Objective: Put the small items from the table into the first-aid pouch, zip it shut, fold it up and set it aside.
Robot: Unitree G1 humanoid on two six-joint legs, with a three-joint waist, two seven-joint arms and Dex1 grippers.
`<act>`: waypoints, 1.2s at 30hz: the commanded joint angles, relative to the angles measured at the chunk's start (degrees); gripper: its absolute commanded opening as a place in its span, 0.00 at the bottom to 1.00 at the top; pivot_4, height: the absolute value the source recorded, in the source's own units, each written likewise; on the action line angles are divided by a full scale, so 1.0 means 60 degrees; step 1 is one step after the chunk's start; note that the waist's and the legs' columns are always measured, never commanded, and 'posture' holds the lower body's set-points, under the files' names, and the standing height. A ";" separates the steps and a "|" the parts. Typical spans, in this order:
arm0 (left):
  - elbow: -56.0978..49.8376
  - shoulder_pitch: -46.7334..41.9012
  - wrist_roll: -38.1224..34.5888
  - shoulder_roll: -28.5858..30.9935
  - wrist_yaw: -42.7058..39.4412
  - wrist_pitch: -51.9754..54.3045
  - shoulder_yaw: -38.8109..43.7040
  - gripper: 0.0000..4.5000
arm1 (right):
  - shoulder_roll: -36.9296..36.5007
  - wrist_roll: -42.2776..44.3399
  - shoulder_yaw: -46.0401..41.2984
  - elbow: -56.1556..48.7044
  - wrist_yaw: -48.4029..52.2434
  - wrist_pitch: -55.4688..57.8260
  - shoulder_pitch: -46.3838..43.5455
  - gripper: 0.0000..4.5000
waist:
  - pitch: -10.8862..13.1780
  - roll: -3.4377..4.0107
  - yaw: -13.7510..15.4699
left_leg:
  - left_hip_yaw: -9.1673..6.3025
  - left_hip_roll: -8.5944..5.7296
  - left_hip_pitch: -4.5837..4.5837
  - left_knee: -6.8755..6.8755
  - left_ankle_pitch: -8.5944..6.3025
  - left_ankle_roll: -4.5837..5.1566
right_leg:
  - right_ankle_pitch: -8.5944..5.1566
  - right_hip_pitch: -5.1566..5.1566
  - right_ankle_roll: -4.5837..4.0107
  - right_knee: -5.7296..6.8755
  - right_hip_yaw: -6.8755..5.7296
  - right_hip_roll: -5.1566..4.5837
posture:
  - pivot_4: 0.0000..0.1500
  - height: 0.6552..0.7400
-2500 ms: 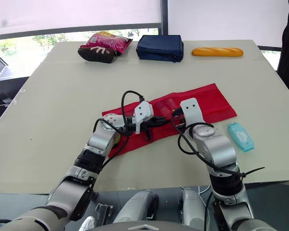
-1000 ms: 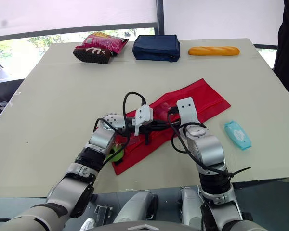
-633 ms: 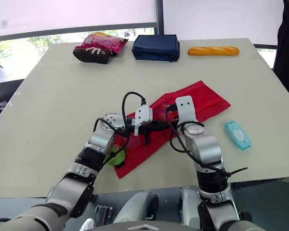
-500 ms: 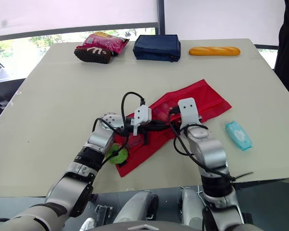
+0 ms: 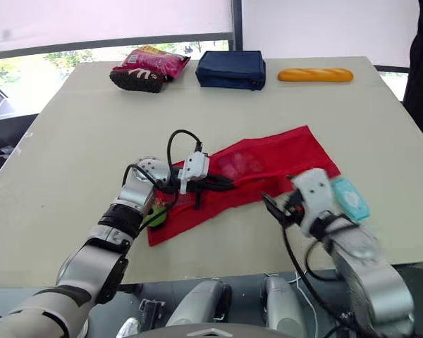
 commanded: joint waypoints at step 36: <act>-0.5597 0.1716 -0.2764 0.1970 0.1163 0.3573 0.0643 0.99 | 0.0188 0.4929 -0.8286 0.0338 0.3198 -0.5712 0.7431 1.00 | 0.0011 0.0033 0.0190 | 0.0006 0.0026 0.0014 0.0003 -0.0038 0.0062 | -0.0015 0.0028 0.0011 -0.0025 -0.0003 -0.0018 | 1.00 0.99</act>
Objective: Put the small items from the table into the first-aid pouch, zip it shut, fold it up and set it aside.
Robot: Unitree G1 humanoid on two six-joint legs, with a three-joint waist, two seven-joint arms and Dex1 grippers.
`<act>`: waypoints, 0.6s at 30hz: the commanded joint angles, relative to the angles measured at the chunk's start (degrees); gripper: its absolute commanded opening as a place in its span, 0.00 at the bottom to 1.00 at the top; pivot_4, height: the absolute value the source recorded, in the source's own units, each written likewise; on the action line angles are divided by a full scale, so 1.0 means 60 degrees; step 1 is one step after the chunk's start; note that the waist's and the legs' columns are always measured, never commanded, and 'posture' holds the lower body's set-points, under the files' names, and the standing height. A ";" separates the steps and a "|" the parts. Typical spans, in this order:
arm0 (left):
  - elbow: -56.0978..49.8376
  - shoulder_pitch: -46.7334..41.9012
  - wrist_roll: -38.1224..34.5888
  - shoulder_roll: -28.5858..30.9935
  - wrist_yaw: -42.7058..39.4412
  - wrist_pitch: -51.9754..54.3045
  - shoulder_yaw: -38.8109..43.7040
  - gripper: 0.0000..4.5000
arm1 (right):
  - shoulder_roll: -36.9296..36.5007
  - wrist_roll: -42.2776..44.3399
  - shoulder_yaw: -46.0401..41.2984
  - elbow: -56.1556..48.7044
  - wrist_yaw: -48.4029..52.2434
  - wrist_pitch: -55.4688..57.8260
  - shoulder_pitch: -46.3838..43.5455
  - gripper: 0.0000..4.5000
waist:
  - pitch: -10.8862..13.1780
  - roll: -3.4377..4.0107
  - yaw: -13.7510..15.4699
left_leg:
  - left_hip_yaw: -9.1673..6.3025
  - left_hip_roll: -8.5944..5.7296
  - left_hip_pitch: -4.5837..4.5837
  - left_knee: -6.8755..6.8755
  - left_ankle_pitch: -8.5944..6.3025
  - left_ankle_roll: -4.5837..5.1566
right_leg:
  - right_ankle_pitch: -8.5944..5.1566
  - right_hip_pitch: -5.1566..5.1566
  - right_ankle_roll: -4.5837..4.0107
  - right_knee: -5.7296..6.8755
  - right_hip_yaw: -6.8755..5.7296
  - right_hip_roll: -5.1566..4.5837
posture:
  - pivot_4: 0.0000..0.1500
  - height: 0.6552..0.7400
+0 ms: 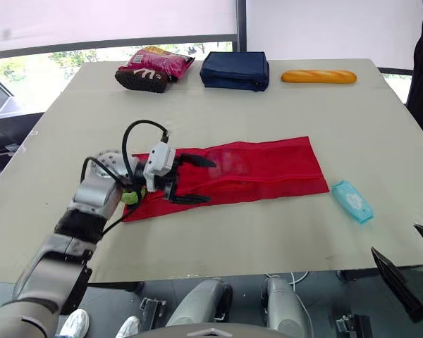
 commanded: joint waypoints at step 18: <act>-0.1936 0.0702 -0.0841 0.0942 -0.0343 0.1383 0.1386 0.99 | -0.0344 -0.0142 -0.0051 0.0891 -0.0149 -0.0920 0.0526 1.00 | 0.0007 0.0040 0.0041 | 0.0002 0.0002 0.0002 -0.0017 0.0002 -0.0006 | -0.0034 0.0003 -0.0004 -0.0022 -0.0002 -0.0001 | 1.00 0.99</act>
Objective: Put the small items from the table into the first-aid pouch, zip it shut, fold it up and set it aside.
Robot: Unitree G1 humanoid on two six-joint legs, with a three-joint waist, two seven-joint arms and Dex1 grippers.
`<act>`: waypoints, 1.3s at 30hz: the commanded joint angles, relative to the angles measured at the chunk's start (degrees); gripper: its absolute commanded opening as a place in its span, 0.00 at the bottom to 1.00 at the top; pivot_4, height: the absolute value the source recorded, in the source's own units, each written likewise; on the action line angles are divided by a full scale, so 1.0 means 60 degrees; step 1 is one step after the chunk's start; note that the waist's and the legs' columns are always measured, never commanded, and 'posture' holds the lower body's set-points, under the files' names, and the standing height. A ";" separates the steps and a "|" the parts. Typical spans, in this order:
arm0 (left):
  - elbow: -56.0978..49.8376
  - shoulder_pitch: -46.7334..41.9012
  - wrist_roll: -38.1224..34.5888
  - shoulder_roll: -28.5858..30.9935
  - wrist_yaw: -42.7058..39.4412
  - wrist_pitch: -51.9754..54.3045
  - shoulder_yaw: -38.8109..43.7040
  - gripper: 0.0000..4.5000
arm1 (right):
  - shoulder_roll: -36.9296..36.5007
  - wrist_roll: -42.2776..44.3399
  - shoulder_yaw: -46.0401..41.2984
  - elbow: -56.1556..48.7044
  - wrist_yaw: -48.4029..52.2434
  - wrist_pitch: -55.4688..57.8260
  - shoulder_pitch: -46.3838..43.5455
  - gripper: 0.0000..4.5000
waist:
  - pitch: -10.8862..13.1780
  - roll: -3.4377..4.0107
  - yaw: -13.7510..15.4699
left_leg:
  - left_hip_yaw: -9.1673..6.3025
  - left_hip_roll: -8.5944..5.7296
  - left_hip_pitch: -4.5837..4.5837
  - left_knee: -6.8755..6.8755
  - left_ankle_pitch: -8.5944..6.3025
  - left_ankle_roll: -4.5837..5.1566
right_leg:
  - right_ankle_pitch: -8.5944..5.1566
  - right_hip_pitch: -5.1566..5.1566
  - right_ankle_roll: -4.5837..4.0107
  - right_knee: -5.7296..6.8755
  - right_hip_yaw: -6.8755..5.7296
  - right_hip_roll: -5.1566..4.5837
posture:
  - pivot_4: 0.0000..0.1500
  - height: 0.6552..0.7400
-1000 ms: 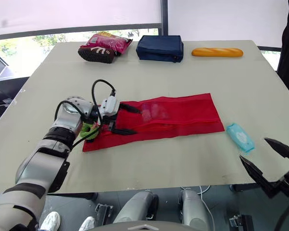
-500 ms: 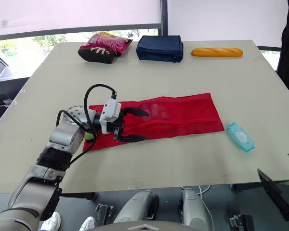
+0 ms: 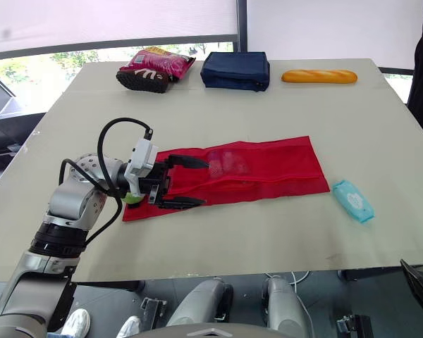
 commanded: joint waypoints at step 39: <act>0.0085 -0.1670 0.1956 -0.2188 0.1810 0.0061 -0.1759 0.99 | -0.3392 -0.2924 0.4222 0.4050 -0.1157 0.2586 -0.5829 1.00 | -0.0002 0.0013 0.0105 | 0.0014 -0.0003 0.0022 0.0008 0.0027 -0.0040 | 0.0048 0.0037 -0.0005 -0.0020 0.0004 0.0014 | 1.00 0.99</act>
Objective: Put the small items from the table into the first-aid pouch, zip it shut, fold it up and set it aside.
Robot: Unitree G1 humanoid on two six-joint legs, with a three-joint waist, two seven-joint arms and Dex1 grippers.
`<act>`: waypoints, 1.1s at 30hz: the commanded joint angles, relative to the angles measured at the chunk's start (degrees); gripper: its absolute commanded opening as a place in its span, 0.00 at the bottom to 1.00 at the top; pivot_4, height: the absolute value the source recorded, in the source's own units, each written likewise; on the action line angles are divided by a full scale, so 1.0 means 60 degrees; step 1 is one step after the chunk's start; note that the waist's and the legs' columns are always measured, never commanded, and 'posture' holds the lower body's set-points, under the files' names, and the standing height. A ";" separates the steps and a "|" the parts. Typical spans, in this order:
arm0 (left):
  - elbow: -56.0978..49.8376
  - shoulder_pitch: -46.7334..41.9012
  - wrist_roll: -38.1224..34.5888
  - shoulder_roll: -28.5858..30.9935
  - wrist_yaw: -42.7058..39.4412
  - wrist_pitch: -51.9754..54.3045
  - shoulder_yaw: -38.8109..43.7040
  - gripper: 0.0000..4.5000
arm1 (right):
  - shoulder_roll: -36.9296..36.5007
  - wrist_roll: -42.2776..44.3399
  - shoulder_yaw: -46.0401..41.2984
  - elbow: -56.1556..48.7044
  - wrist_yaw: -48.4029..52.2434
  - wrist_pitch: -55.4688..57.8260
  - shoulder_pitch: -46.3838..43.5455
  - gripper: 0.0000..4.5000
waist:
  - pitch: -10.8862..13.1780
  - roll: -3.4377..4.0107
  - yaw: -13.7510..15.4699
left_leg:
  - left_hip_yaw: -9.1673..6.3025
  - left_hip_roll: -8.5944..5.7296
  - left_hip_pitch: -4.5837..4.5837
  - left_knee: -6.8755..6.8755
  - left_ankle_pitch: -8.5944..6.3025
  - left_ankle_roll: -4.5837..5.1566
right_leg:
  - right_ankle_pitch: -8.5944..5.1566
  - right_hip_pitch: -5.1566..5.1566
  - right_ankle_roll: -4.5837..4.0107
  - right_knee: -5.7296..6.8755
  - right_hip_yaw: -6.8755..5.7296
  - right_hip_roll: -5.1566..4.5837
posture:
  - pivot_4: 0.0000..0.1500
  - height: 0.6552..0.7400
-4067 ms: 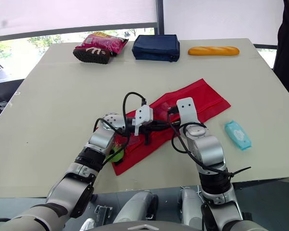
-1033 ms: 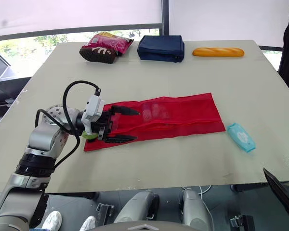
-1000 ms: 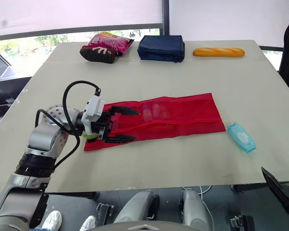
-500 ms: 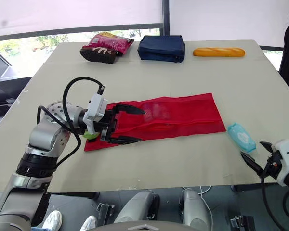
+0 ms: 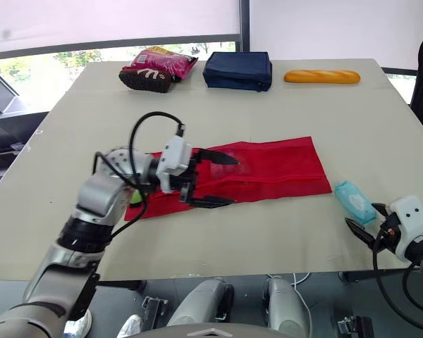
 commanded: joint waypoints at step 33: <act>0.9478 -0.4394 0.4613 -0.4691 0.3176 -0.3152 -0.1615 0.31 | 0.1352 0.4270 -0.3354 -0.6768 -0.0693 0.0077 0.3671 1.00 | 0.0002 -0.0007 0.0121 | -0.0014 0.0000 -0.0011 0.0050 -0.0048 0.0080 | -0.0006 0.0035 0.0069 -0.0035 -0.0026 -0.0002 | 1.00 0.99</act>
